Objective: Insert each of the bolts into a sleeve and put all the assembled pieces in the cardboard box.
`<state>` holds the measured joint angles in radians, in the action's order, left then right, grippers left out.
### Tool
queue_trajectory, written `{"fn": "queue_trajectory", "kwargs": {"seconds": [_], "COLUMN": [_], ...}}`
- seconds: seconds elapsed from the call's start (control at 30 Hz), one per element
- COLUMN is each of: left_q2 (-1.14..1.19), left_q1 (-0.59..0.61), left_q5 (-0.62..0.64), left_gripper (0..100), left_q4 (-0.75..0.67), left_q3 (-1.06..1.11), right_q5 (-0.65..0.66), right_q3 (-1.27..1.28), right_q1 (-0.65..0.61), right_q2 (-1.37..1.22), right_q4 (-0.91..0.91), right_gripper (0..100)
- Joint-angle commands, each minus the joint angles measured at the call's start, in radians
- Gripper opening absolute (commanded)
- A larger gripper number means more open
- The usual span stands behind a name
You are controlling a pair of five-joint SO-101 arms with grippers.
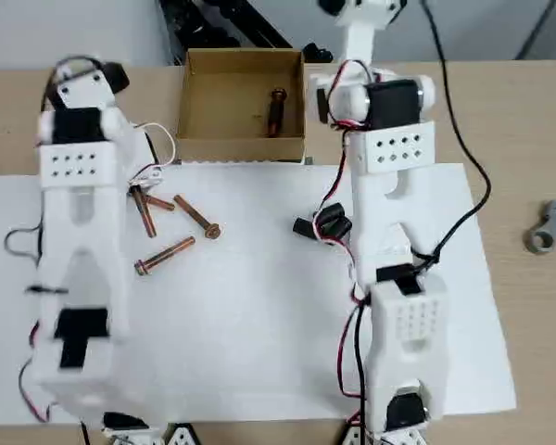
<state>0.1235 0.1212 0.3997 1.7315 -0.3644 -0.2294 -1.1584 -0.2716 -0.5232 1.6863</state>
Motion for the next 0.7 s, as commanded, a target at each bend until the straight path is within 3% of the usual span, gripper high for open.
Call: {"fn": "queue_trajectory", "kwargs": {"seconds": [0.0,0.2,0.47,0.67], "left_q2": [-0.245,-0.534,-0.721,-0.772], "left_q1": [0.003,0.009,0.011,0.012], "left_q5": [-0.084,-0.232,-0.333,-0.333], "left_gripper": [0,0,0,0], "left_q4": [0.021,0.018,-0.052,-0.130], "left_q3": [0.025,0.168,0.398,0.607], "right_q5": [-0.015,-0.184,-0.511,-0.549], "right_q3": [0.342,0.686,0.856,0.856], "right_q1": [-0.038,0.002,-0.005,-0.031], "right_q2": [0.249,0.455,0.389,0.249], "right_q4": [-0.002,-0.010,-0.053,-0.159], "right_gripper": [14.7,14.7,14.7,14.7]}}
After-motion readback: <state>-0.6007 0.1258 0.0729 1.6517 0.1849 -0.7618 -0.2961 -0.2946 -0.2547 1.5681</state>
